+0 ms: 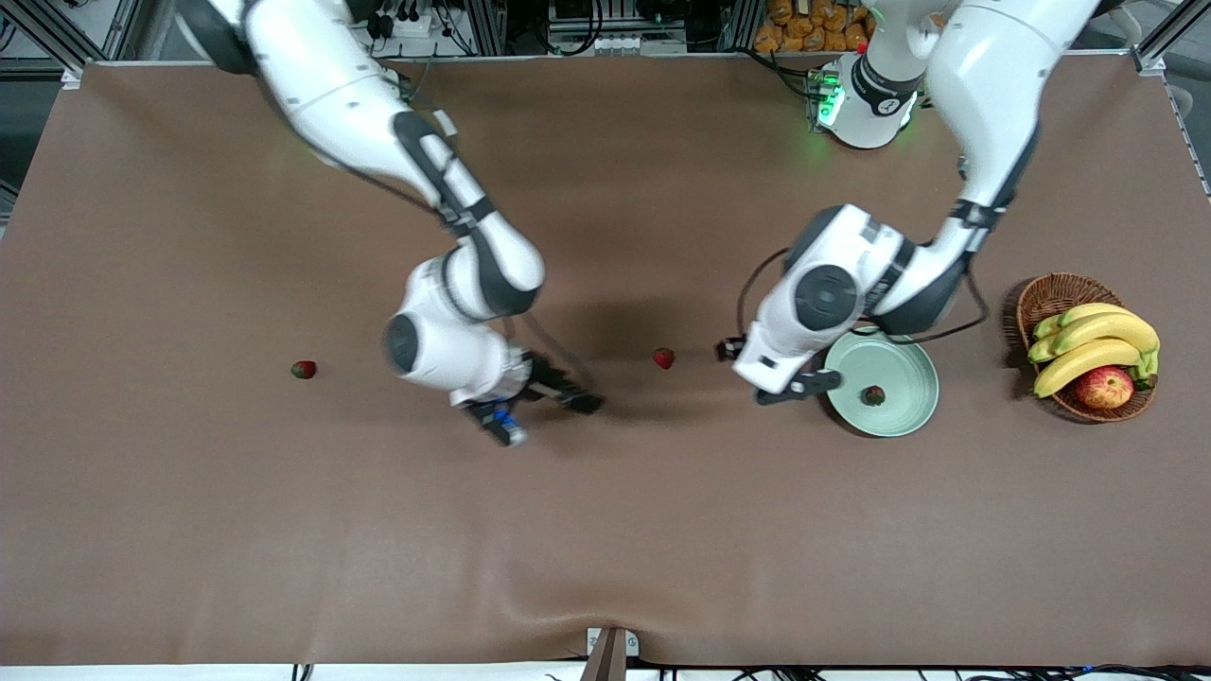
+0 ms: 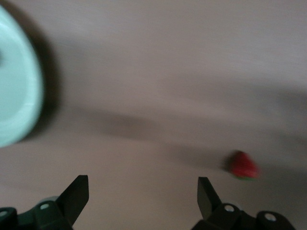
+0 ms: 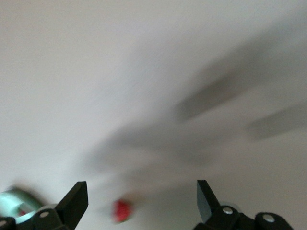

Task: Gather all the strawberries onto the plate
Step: 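Release the strawberry onto the plate while the right gripper sets another mid-table, then grasp the second strawberry with the left gripper while the right gripper grasps the third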

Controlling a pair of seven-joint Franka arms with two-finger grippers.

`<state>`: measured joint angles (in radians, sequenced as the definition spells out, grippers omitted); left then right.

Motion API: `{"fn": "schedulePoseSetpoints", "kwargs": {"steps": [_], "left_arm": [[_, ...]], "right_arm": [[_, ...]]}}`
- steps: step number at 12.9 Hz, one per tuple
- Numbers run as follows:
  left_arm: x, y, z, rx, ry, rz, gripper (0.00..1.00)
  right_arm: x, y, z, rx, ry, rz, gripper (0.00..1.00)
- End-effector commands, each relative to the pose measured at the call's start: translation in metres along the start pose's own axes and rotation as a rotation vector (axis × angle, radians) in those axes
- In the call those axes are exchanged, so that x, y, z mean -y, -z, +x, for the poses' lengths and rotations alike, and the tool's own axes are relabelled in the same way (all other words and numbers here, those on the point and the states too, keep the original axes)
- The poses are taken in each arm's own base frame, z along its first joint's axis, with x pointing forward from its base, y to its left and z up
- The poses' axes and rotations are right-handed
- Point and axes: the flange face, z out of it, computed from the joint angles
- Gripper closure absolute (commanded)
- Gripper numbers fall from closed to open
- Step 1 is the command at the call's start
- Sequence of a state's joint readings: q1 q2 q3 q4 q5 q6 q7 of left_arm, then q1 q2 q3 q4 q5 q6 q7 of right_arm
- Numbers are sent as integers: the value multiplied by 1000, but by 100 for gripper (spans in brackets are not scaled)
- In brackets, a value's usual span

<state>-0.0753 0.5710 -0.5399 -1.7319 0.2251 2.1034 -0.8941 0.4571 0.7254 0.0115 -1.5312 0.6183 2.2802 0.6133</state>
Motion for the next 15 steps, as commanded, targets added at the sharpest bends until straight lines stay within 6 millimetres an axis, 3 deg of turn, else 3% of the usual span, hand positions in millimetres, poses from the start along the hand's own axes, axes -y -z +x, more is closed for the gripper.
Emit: {"fn": "schedulePoseSetpoints", "kwargs": {"steps": [1, 3, 4, 8, 10, 11, 12, 15], "left_arm": [[-51, -25, -5, 17, 10, -72, 0], [-82, -43, -20, 0, -13, -122, 6], [-88, -57, -21, 2, 0, -137, 11], [-84, -78, -17, -31, -17, -105, 13], [-81, -90, -17, -17, -24, -91, 16], [-81, -94, -17, -13, -23, -90, 24], [-81, -98, -18, -7, -24, -87, 33], [-83, -107, -23, 0, -28, -72, 43]], "right_arm": [[-49, 40, 32, -43, 90, -221, 0], [-88, 76, 67, -67, 166, -365, 0], [-108, 95, 83, -52, 219, -400, 0], [-200, 139, 144, 50, 386, -393, 0], [-230, 148, 164, 57, 393, -385, 0], [-246, 146, 167, 72, 387, -387, 0], [-258, 143, 169, 86, 408, -412, 0], [-282, 131, 169, 113, 422, -484, 0]]}}
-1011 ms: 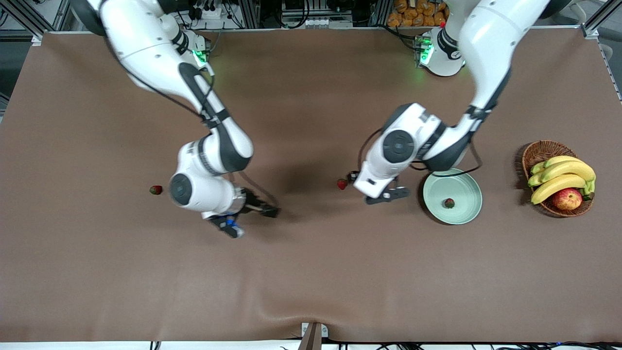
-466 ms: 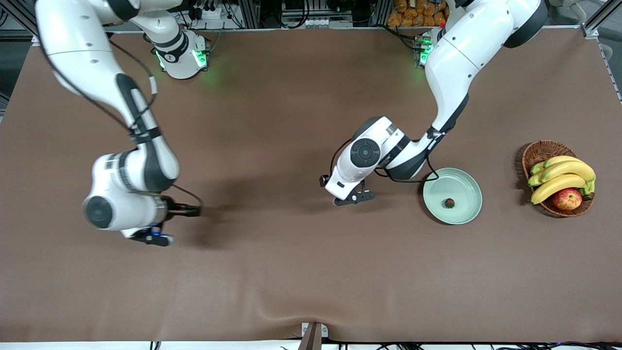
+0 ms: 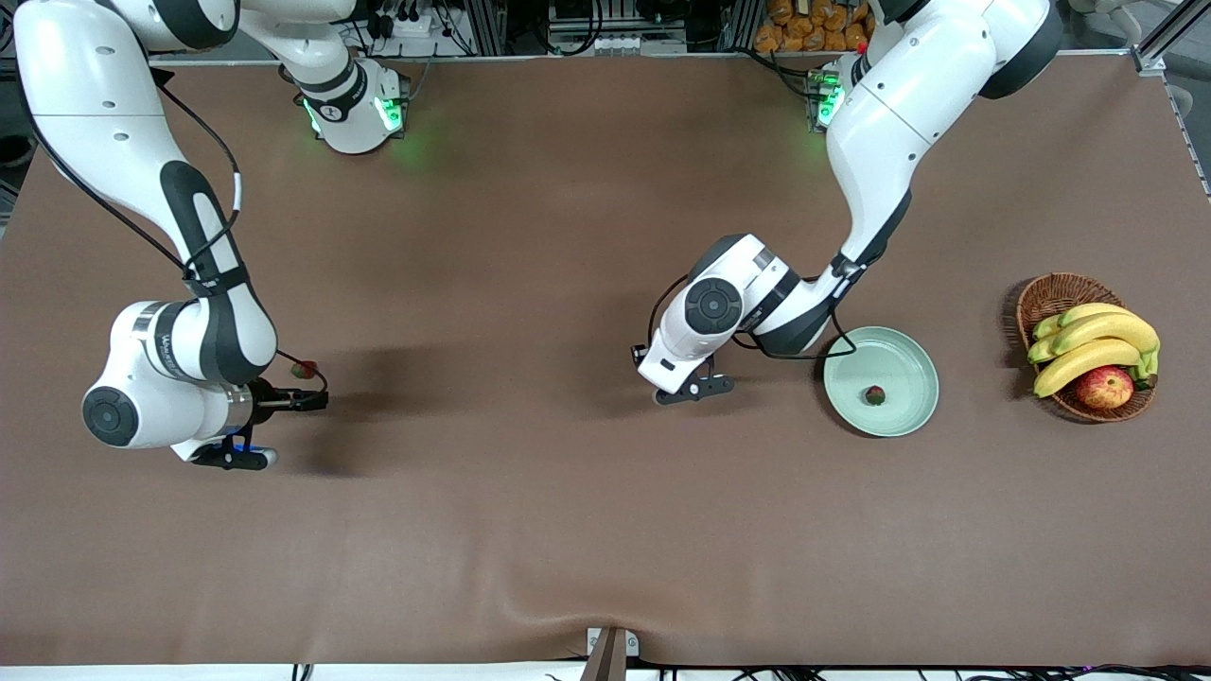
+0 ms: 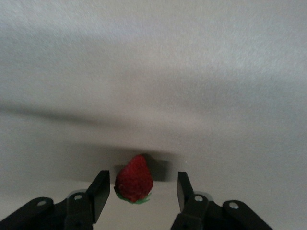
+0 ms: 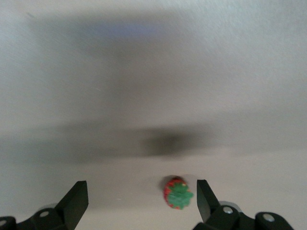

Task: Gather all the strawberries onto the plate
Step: 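Grasp the second strawberry with the left gripper while the right gripper grasps the third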

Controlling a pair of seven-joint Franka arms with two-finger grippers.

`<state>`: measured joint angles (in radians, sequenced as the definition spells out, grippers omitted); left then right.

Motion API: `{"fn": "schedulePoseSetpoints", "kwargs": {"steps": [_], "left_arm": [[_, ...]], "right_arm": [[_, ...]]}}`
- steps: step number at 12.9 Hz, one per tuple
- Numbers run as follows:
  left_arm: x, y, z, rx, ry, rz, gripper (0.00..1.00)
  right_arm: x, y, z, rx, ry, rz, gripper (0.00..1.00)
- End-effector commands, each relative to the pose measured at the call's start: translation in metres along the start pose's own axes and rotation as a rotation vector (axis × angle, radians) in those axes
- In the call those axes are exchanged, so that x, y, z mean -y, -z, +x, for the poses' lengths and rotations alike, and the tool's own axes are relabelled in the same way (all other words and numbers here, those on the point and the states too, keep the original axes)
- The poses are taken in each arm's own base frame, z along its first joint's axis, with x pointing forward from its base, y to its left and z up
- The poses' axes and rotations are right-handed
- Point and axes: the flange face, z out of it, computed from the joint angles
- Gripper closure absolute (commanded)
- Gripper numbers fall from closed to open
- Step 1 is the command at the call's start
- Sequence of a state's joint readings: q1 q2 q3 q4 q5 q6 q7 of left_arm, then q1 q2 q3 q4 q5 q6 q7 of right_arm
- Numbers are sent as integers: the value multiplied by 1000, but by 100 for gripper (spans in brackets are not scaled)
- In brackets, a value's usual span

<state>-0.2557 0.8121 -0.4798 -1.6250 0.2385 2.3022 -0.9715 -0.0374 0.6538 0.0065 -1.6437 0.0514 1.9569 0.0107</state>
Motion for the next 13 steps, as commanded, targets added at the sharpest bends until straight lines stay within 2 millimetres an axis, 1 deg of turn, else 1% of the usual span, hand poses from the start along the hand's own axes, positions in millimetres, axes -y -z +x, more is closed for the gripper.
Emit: {"fn": "schedulePoseSetpoints", "kwargs": {"steps": [1, 2, 3, 4, 5, 6, 8, 9, 10, 11, 12, 13], "left_arm": [[-1, -7, 0, -12, -10, 18, 53], [-1, -7, 1, -13, -11, 17, 69], [0, -3, 3, -17, -6, 15, 89], [5, 3, 9, -22, 10, 14, 100], [10, 17, 16, -36, 21, 12, 100], [17, 35, 23, -46, 34, 20, 100], [40, 78, 42, -73, 63, 35, 100], [56, 97, 51, -74, 63, 56, 100], [77, 108, 62, -58, 63, 81, 100], [105, 115, 74, -34, 55, 106, 100], [128, 120, 84, -18, 30, 117, 100], [153, 118, 93, 2, 19, 130, 100]], "right_arm": [[-8, -21, -15, 39, 21, -31, 0], [-12, -30, -19, 59, 26, -32, 0], [-14, -33, -20, 66, 43, -32, 0], [-23, -34, -20, 69, 45, -36, 0], [-29, -37, -22, 78, 62, -37, 0], [-33, -43, -25, 91, 78, -36, 6], [-31, -48, -24, 88, 86, -37, 25], [-32, -50, -22, 70, 84, -38, 31], [-32, -55, -23, 68, 85, -37, 37], [-32, -55, -23, 68, 85, -38, 50], [-29, -54, -22, 61, 86, -32, 64], [-25, -50, -19, 31, 89, -32, 75]]}}
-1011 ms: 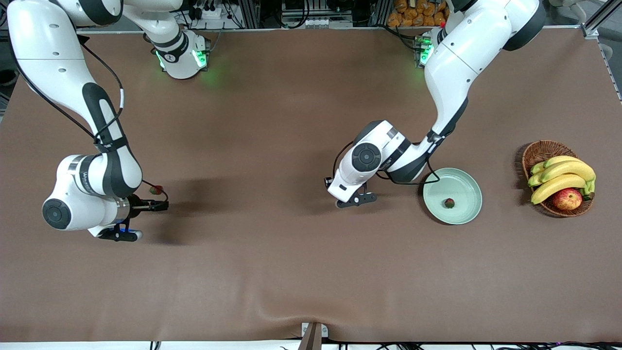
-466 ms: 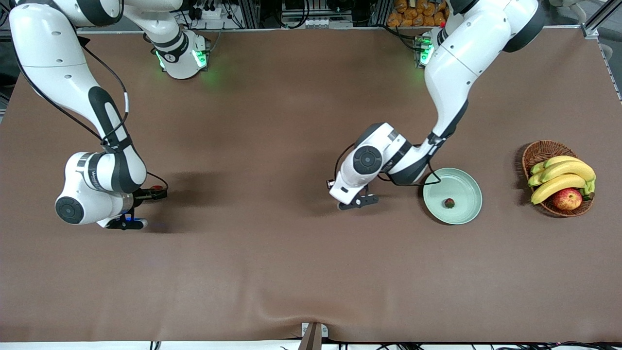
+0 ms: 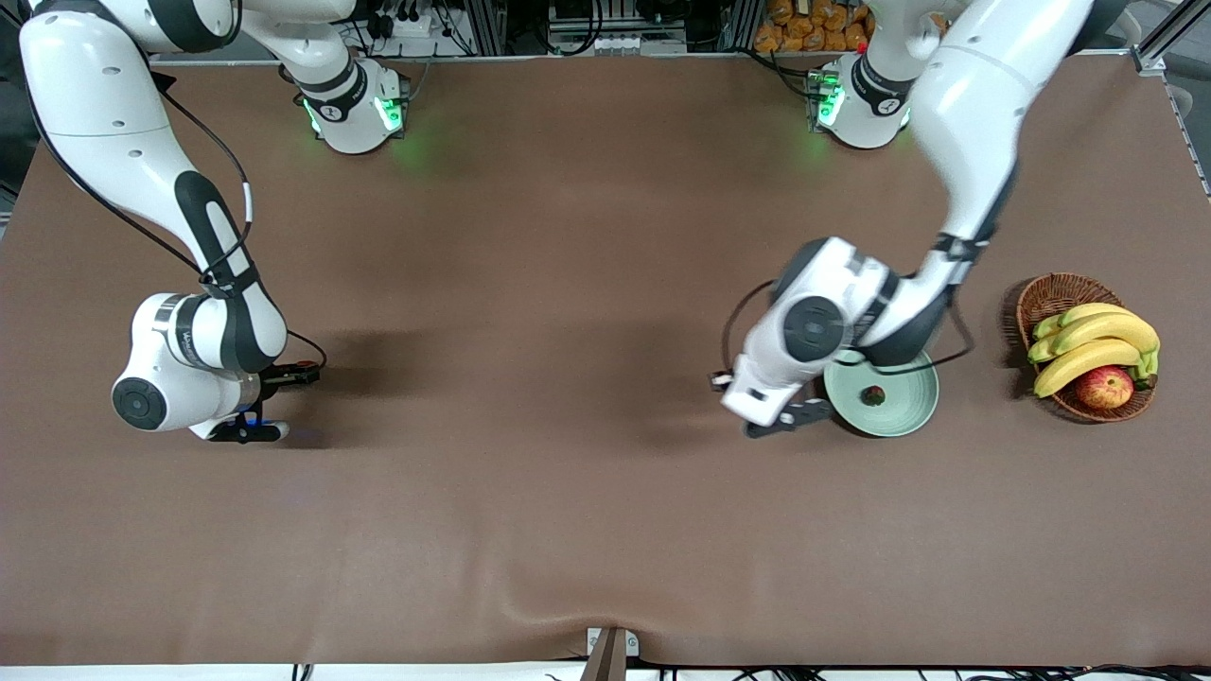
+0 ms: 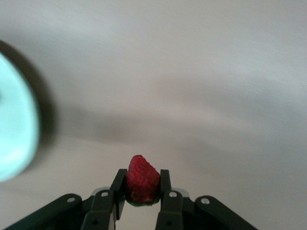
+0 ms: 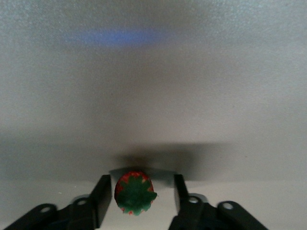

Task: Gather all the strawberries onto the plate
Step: 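Place the second strawberry on the plate while the right gripper lifts the third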

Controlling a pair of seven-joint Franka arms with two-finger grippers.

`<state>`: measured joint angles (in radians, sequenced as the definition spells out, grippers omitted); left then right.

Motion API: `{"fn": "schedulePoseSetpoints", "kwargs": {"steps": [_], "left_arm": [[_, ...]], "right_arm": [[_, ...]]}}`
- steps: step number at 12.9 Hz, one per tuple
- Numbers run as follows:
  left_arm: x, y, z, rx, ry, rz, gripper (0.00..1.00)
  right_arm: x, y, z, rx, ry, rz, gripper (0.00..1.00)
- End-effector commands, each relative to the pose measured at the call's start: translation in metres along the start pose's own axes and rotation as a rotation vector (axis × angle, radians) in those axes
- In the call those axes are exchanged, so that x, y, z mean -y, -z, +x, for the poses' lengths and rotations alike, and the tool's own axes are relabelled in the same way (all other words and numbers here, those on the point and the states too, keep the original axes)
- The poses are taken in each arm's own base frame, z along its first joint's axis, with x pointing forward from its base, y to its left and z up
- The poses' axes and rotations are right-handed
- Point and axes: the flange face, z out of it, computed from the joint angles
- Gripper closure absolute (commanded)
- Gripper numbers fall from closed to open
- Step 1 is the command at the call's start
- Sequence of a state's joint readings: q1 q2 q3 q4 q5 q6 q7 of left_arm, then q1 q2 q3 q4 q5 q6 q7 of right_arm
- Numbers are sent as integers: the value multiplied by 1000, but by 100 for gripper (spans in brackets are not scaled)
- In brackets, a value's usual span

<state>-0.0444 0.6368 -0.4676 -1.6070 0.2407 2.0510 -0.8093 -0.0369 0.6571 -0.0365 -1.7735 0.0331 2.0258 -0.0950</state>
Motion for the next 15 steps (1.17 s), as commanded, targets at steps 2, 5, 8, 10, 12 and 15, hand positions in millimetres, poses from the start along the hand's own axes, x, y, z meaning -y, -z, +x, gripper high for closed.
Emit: {"fn": "schedulePoseSetpoints", "kwargs": {"steps": [2, 5, 8, 10, 12, 15], "left_arm": [[98, -16, 32, 60, -80, 45, 100], [157, -40, 51, 103, -87, 48, 99], [170, -46, 55, 112, -70, 52, 0], [172, -31, 55, 99, -63, 48, 0], [163, -9, 52, 71, -64, 38, 0], [121, 19, 36, 63, -44, -43, 0]], "right_arm": [[21, 20, 6, -87, 36, -15, 100], [94, 58, 14, -157, 44, 54, 100], [200, 68, 5, -158, -54, 259, 100], [285, 57, -11, -94, -206, 445, 100], [359, 43, -24, -128, -311, 589, 100], [441, 2, -43, -145, -380, 706, 100]]}}
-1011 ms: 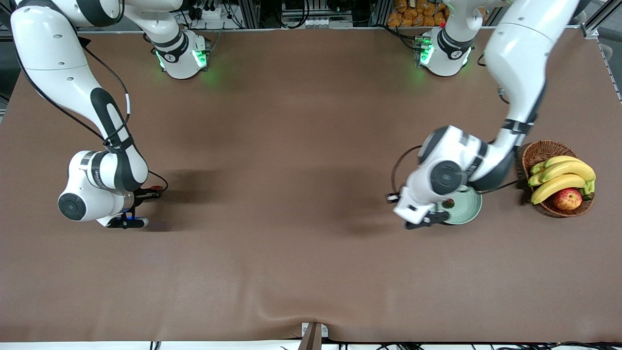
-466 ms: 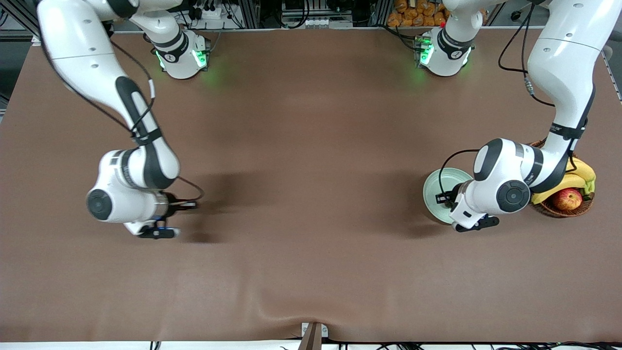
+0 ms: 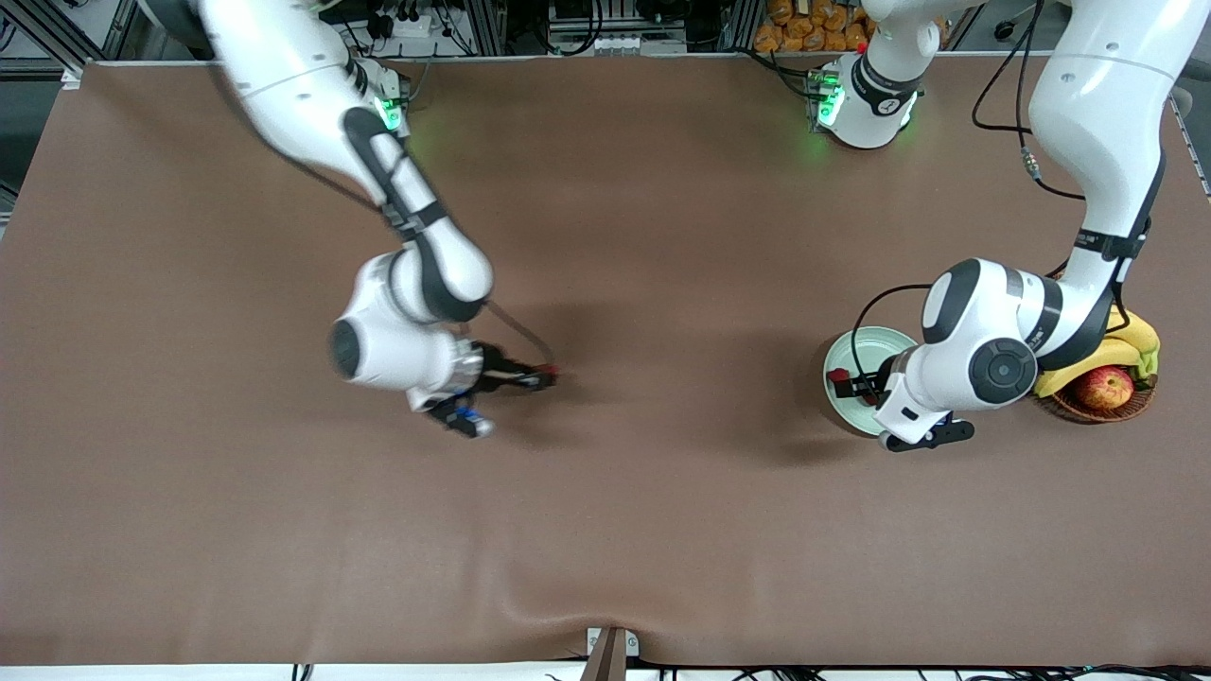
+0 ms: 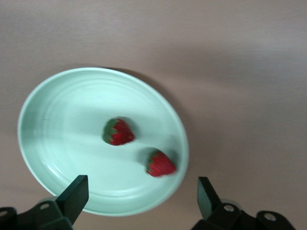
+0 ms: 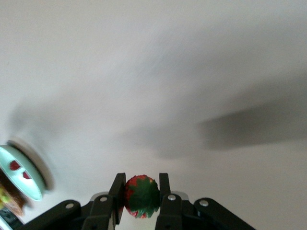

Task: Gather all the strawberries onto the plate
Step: 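Set the third strawberry mid-table with the right gripper while the left gripper grasps it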

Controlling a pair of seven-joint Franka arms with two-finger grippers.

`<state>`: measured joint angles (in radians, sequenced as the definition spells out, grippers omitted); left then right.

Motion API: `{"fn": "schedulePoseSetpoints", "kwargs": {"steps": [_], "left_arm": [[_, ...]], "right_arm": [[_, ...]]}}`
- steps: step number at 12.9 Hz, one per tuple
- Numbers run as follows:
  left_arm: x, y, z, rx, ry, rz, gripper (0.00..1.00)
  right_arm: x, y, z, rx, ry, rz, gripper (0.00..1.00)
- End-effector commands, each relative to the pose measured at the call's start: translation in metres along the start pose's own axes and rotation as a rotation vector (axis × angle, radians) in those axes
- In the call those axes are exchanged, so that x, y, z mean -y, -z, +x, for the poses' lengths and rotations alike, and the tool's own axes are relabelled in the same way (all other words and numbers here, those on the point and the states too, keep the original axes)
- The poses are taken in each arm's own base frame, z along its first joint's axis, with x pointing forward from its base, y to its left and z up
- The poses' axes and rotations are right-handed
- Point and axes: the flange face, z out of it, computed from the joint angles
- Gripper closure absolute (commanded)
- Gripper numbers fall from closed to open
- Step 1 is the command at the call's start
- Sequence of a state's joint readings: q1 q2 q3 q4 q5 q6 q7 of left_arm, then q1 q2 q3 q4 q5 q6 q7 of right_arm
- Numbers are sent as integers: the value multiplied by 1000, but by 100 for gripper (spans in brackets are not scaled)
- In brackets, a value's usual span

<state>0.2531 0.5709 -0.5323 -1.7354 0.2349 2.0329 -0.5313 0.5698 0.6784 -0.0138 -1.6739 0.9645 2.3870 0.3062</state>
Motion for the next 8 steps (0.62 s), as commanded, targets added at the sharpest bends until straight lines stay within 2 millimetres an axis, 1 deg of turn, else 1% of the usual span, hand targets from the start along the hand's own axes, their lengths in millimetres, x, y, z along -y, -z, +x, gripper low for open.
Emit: {"fn": "schedulePoseSetpoints", "kwargs": {"steps": [1, 2, 3, 4, 5, 6, 7, 8], "left_arm": [[-38, 26, -18, -6, 32, -53, 0], [-55, 29, -24, 0, 55, -76, 0], [-71, 30, -28, 11, 70, -101, 0], [-88, 25, -33, 19, 79, -114, 0], [-110, 21, -41, 23, 92, -118, 0], [-135, 15, -49, 23, 107, -125, 0], [-158, 6, -59, 22, 127, -137, 0], [-173, 0, -65, 14, 144, -153, 0]], "right_arm": [[17, -54, -24, -7, -75, 78, 100], [24, -76, -34, -23, -87, 106, 100], [27, -91, -41, -50, -100, 124, 86], [27, -95, -44, -65, -97, 125, 60], [28, -94, -45, -67, -95, 127, 21], [25, -89, -39, -71, -100, 128, 0], [21, -86, -35, -74, -109, 127, 0], [20, -77, -31, -75, -117, 130, 0]]}}
